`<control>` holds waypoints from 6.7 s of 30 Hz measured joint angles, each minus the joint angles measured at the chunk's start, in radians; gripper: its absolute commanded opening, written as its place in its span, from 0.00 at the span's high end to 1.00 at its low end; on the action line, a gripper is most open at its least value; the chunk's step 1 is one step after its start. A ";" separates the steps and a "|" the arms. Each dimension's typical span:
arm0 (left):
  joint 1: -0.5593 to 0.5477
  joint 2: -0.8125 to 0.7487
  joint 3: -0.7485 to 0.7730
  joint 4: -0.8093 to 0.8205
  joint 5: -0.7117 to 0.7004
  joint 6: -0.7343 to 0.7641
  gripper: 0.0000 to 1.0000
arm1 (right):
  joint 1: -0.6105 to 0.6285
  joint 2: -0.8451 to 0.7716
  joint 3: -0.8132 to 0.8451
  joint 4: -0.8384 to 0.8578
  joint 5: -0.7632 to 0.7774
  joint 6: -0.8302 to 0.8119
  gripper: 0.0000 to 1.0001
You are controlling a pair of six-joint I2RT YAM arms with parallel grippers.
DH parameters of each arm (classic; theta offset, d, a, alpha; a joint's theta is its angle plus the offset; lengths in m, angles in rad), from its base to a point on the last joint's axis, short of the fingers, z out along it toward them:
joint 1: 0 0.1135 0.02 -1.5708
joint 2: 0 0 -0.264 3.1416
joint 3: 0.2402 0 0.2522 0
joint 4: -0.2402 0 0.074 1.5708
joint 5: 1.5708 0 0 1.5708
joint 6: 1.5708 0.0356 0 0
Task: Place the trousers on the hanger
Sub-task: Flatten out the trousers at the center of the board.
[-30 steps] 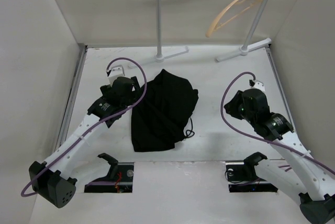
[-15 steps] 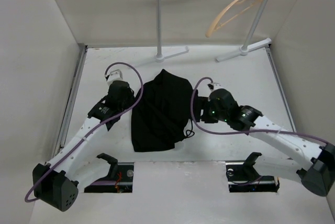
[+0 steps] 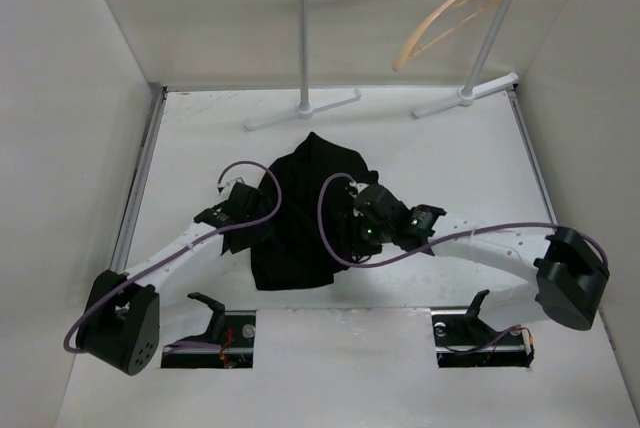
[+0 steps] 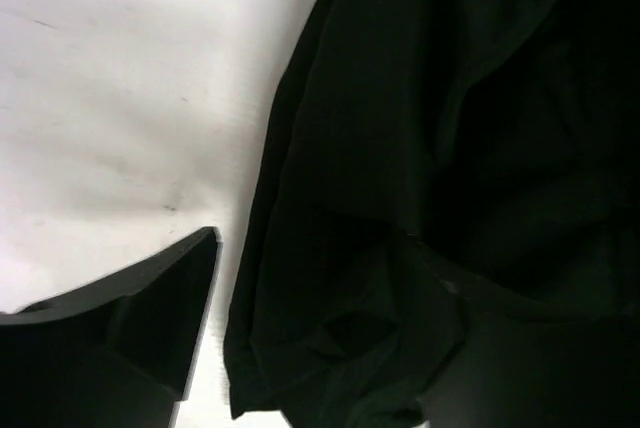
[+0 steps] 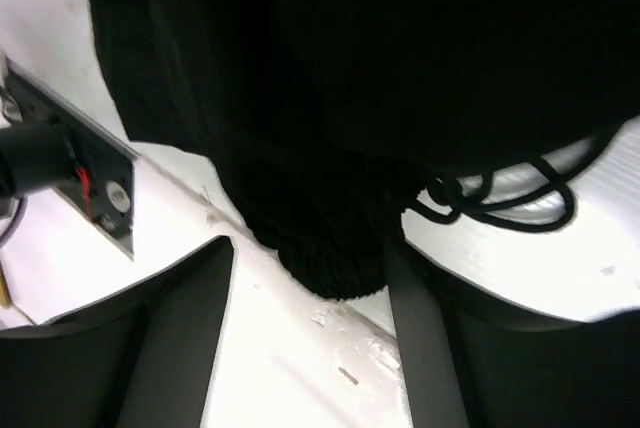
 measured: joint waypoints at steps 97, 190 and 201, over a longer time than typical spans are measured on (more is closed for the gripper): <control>0.697 0.473 0.372 0.218 -0.071 -0.141 0.92 | -0.730 -0.356 -0.063 -0.190 0.390 0.171 1.00; 0.700 0.497 0.361 0.020 0.009 -0.191 0.97 | -0.838 -0.709 -0.133 -0.290 0.188 0.008 0.96; 0.565 0.416 1.094 0.006 0.000 -0.211 0.95 | -0.861 -0.578 0.090 -0.249 0.174 0.009 0.97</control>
